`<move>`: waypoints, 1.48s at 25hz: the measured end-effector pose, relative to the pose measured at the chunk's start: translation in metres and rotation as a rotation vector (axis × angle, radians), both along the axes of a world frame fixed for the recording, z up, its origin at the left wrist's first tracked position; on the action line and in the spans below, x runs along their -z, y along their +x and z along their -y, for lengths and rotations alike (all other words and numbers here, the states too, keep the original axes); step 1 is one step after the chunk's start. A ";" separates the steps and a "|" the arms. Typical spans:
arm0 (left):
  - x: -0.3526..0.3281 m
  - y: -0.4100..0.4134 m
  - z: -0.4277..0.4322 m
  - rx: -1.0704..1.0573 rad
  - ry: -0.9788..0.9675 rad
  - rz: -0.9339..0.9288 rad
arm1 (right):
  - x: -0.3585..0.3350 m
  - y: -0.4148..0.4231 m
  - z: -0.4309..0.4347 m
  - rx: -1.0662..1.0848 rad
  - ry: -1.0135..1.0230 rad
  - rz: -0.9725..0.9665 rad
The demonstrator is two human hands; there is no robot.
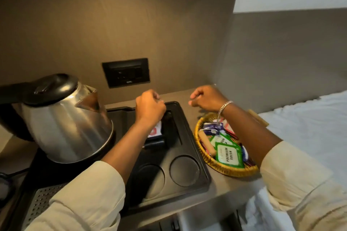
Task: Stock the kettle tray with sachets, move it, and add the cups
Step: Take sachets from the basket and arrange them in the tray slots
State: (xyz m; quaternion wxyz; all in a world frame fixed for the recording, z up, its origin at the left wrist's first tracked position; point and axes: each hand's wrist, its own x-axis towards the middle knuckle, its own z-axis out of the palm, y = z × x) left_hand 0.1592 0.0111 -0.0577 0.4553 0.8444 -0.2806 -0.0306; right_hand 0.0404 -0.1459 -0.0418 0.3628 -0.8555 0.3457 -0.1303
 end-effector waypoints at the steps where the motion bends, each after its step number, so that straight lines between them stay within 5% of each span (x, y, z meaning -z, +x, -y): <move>1: -0.006 -0.015 0.010 0.104 -0.023 0.012 | -0.006 -0.018 0.007 0.001 -0.030 -0.021; 8: -0.010 -0.117 0.073 0.773 0.288 0.079 | -0.013 -0.139 0.026 -0.133 -0.172 -0.358; 13: -0.002 -0.114 0.088 0.674 0.483 0.189 | 0.014 -0.173 0.023 -0.142 -0.121 -0.252; 17: 0.002 -0.101 0.080 0.721 0.817 0.316 | 0.030 -0.151 0.014 -0.116 -0.218 -0.085; 20: 0.004 -0.104 0.084 0.624 0.781 0.423 | 0.031 -0.119 0.016 -0.172 -0.269 -0.014; 23: 0.008 -0.107 0.081 0.587 0.754 0.548 | 0.036 -0.094 0.018 -0.305 -0.342 -0.138; 28: 0.009 -0.091 0.069 0.506 0.514 0.248 | 0.044 -0.087 0.029 -0.304 -0.337 -0.218; 30: 0.009 -0.087 0.065 0.575 0.555 0.192 | 0.045 -0.086 0.030 -0.286 -0.332 -0.197; 33: 0.004 -0.090 0.068 0.715 0.763 0.317 | 0.049 -0.085 0.026 -0.249 -0.363 -0.154; 37: 0.002 -0.097 0.074 0.722 0.804 0.422 | 0.048 -0.095 0.024 -0.110 -0.387 -0.074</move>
